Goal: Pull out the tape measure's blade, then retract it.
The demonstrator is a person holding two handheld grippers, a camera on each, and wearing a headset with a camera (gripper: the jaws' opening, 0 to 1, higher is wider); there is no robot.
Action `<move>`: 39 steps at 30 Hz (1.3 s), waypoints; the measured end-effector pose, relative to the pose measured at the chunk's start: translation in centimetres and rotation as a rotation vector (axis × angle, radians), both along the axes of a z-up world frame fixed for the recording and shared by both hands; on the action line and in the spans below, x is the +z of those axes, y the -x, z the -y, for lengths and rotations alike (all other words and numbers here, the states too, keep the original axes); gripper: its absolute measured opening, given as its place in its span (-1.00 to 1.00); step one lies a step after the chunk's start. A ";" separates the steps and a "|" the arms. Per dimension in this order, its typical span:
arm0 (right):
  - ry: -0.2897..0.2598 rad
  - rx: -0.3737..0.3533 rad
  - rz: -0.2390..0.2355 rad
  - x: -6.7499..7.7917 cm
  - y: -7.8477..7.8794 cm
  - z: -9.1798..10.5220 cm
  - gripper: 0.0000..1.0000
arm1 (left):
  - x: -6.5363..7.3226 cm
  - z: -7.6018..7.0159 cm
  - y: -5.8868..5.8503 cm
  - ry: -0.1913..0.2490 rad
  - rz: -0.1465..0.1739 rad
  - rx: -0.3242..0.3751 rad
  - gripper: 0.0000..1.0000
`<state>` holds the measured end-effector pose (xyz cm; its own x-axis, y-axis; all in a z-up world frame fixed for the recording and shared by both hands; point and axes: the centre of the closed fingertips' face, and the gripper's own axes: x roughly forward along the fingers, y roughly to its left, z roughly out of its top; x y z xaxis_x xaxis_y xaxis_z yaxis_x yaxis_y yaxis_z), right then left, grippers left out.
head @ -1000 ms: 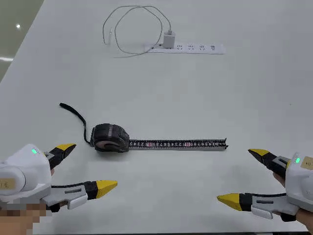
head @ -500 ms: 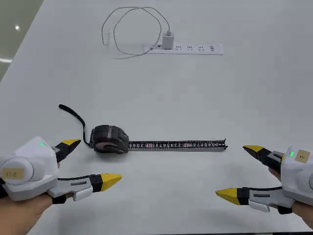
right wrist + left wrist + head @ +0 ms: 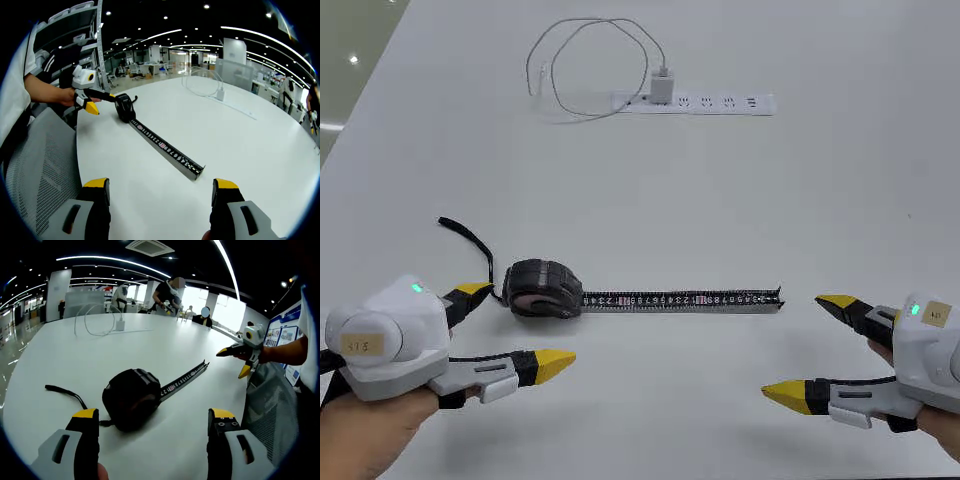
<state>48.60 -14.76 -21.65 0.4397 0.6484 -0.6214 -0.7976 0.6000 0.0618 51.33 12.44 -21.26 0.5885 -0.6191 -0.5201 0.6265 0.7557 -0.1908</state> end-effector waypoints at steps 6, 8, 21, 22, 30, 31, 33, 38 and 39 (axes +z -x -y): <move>0.001 -0.003 -0.004 -0.1 0.1 0.1 0.65 | 0.0 0.4 -0.1 0.007 -0.002 -0.002 0.75; 0.001 -0.003 -0.005 -0.2 0.2 0.1 0.65 | 0.0 0.5 -0.1 0.009 -0.002 -0.002 0.75; -0.003 -0.001 -0.007 -0.3 0.2 0.0 0.63 | 0.1 0.9 -0.1 0.014 -0.001 0.007 0.75; -0.002 0.000 -0.007 -0.3 0.2 0.1 0.62 | 0.1 0.9 -0.1 0.014 -0.001 0.009 0.75; 0.006 0.018 -0.012 -0.5 0.2 0.2 0.57 | 0.3 0.9 -0.8 0.008 0.014 0.082 0.69; 0.010 0.022 -0.011 -0.4 0.1 0.2 0.56 | 0.2 0.9 -0.8 0.006 0.012 0.092 0.67; 0.015 0.028 -0.011 -0.5 0.0 0.3 0.54 | 0.2 1.0 -0.9 0.000 0.014 0.105 0.67; 0.036 0.052 -0.004 -0.5 -0.7 0.7 0.45 | 0.0 1.1 -1.2 -0.026 0.017 0.133 0.64; 0.039 0.057 -0.002 -0.4 -0.9 0.8 0.43 | 0.0 1.0 -1.3 -0.024 0.016 0.144 0.64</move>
<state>49.45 -15.55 -22.06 0.4014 0.6478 -0.6475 -0.8305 0.5555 0.0409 52.59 11.47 -21.29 0.6788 -0.5148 -0.5236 0.5137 0.8425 -0.1622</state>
